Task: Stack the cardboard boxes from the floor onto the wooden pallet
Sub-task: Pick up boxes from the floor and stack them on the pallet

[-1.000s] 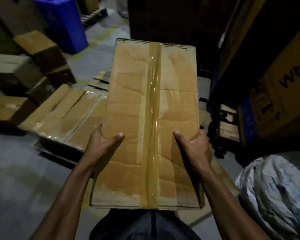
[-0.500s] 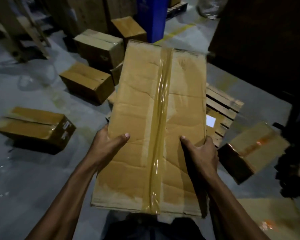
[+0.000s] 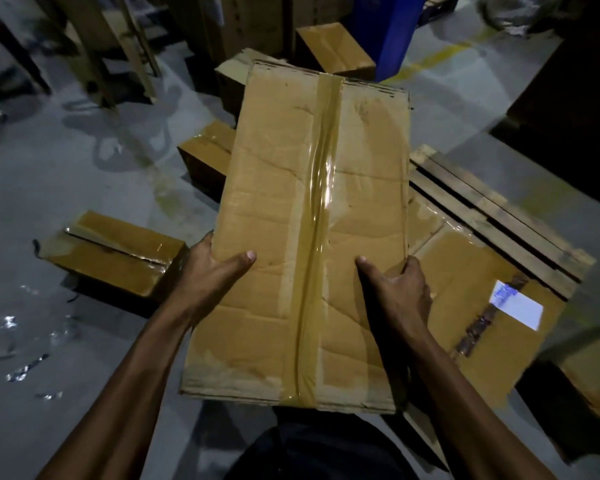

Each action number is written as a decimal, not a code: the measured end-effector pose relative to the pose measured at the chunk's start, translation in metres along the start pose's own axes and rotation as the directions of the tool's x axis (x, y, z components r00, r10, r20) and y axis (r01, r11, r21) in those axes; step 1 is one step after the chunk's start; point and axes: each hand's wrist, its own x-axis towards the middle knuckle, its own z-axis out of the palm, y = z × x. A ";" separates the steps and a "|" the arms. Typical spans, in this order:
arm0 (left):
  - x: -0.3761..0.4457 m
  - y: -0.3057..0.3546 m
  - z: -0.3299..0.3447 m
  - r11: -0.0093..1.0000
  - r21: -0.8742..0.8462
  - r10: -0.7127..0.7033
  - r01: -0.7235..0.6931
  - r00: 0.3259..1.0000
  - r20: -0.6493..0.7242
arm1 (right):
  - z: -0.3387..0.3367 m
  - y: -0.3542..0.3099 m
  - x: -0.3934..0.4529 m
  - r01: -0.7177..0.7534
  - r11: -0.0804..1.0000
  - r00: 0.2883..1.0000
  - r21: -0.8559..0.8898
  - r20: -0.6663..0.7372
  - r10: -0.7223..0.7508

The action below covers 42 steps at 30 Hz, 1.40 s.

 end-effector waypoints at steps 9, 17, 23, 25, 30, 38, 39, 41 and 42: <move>0.198 0.053 -0.071 0.999 0.040 0.013 -0.014 1.000 0.012 | 0.103 -0.136 0.125 -0.027 0.999 0.999 0.020 0.046 0.026; 0.360 0.071 -0.096 0.999 -0.031 0.046 -0.041 0.982 0.181 | 0.177 -0.206 0.212 -0.075 0.997 0.994 0.009 -0.085 0.075; 0.513 0.082 -0.113 0.999 -0.023 0.034 -0.027 0.926 0.377 | 0.245 -0.254 0.277 -0.162 0.986 0.960 0.040 -0.224 0.167; 0.560 0.095 -0.119 0.999 0.005 0.028 -0.034 0.891 0.452 | 0.263 -0.275 0.295 -0.202 0.978 0.940 0.047 -0.269 0.208; 0.645 0.132 -0.120 0.996 0.029 0.056 -0.086 0.834 0.548 | 0.288 -0.321 0.330 -0.269 0.958 0.895 0.099 -0.343 0.287; 0.723 0.171 -0.062 0.989 0.064 0.060 -0.135 0.749 0.660 | 0.286 -0.340 0.387 -0.353 0.918 0.798 0.183 -0.454 0.397; 0.731 0.174 -0.052 0.988 0.069 0.057 -0.138 0.745 0.664 | 0.283 -0.339 0.397 -0.361 0.913 0.786 0.189 -0.464 0.407; 0.749 0.180 -0.029 0.986 0.085 0.050 -0.143 0.739 0.672 | 0.277 -0.336 0.420 -0.364 0.908 0.772 0.206 -0.478 0.418; 0.760 0.183 -0.016 0.985 0.093 0.045 -0.146 0.736 0.675 | 0.273 -0.334 0.434 -0.363 0.907 0.767 0.214 -0.483 0.422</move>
